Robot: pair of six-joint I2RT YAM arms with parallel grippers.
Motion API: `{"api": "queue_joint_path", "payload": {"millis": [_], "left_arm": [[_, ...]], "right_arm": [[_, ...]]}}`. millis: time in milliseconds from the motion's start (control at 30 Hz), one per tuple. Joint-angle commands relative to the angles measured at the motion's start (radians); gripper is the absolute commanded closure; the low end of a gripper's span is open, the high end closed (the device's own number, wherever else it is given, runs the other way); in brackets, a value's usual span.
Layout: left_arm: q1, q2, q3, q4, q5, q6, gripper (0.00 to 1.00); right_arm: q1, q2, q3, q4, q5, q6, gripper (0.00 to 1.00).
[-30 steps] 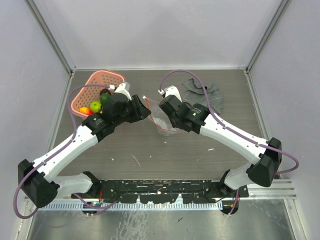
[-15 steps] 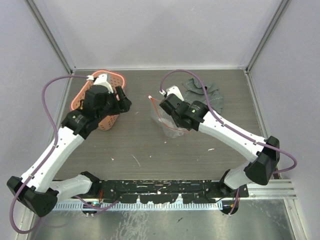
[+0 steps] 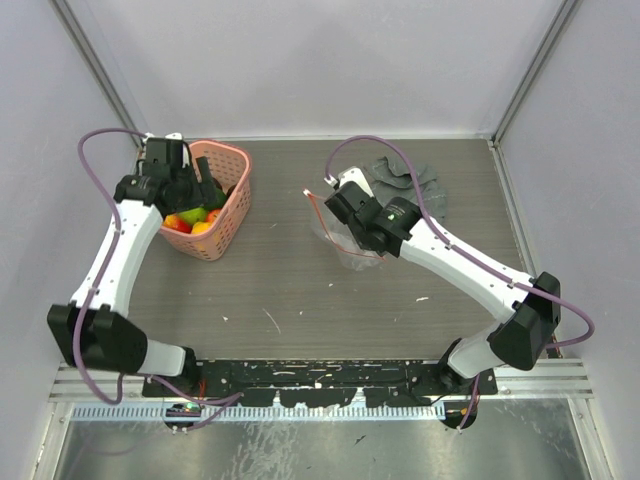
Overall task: Place the food in the zip-top bag and seal the zipper
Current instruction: Pick up the fake fruit from the bin.
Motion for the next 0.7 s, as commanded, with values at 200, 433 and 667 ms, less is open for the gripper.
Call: {"api": "queue_joint_path", "payload": {"millis": [200,433,667], "left_arm": [[0.117,0.276,0.206,-0.156,0.120,0.093,0.18],[0.140,0.384,0.224,-0.191,0.148,0.110,0.17],[0.140,0.439,0.215,-0.214,0.224,0.128,0.13]], "right_arm": [[-0.018,-0.012,-0.029,0.072,-0.010,-0.038,1.00],[-0.028,-0.014,-0.050,0.095,-0.016,-0.053,1.00],[-0.034,-0.013,-0.067,0.116,-0.028,-0.057,1.00]]}}
